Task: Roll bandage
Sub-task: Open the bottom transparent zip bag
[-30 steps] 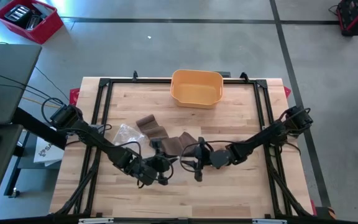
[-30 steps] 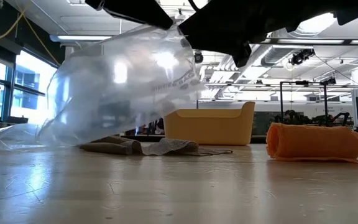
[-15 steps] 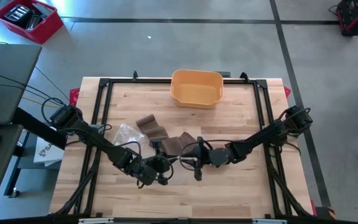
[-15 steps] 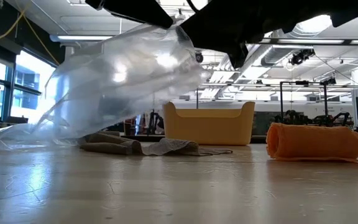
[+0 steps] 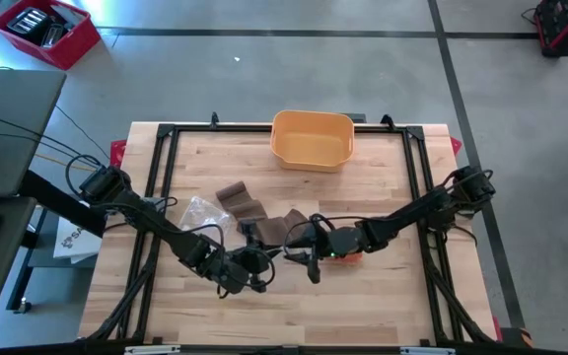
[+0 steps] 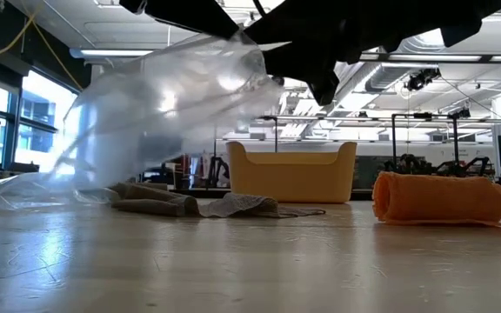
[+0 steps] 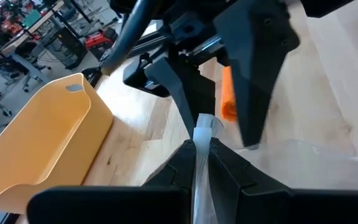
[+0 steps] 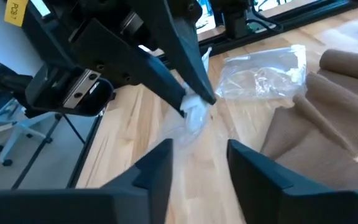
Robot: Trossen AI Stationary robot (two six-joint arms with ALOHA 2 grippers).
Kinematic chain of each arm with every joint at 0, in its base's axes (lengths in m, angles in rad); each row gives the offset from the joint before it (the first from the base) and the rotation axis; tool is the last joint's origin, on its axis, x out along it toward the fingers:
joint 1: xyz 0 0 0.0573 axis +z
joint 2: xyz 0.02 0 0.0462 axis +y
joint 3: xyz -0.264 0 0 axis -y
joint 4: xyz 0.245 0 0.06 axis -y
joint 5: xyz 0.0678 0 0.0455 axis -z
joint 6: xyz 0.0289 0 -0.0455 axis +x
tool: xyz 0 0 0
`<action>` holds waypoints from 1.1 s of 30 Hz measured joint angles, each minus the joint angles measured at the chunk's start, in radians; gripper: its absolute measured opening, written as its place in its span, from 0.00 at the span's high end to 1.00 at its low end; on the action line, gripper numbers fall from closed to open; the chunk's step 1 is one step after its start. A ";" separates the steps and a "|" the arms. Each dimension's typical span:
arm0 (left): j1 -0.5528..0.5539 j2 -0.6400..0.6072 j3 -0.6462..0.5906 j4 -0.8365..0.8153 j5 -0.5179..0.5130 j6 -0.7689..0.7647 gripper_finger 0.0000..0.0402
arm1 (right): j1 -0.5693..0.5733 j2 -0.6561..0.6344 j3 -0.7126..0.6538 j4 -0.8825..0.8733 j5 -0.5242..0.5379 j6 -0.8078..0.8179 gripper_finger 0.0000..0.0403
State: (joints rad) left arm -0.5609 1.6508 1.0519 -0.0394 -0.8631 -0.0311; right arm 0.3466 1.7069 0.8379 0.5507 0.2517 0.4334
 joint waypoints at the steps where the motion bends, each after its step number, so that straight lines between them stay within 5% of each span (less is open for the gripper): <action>1: 0.001 0.000 0.000 0.000 -0.003 -0.001 0.95 | 0.000 0.000 0.000 0.000 -0.002 0.009 0.59; 7: 0.006 0.000 0.000 0.000 -0.031 -0.001 0.95 | 0.007 0.000 0.000 0.005 -0.119 -0.095 0.52; 14: 0.006 0.000 0.000 0.017 -0.030 -0.014 0.95 | 0.004 -0.001 0.000 -0.015 0.030 -0.100 0.53; 28: 0.006 0.000 0.000 0.039 -0.035 -0.062 0.95 | -0.014 -0.001 0.000 0.007 0.031 -0.233 0.90; 33: 0.026 -0.039 0.000 0.005 -0.033 -0.219 0.88 | -0.013 -0.001 0.000 0.009 0.073 -0.255 0.98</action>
State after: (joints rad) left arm -0.5350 1.6114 1.0519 -0.0345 -0.8965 -0.2502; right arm 0.3332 1.7061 0.8379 0.5598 0.3243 0.1780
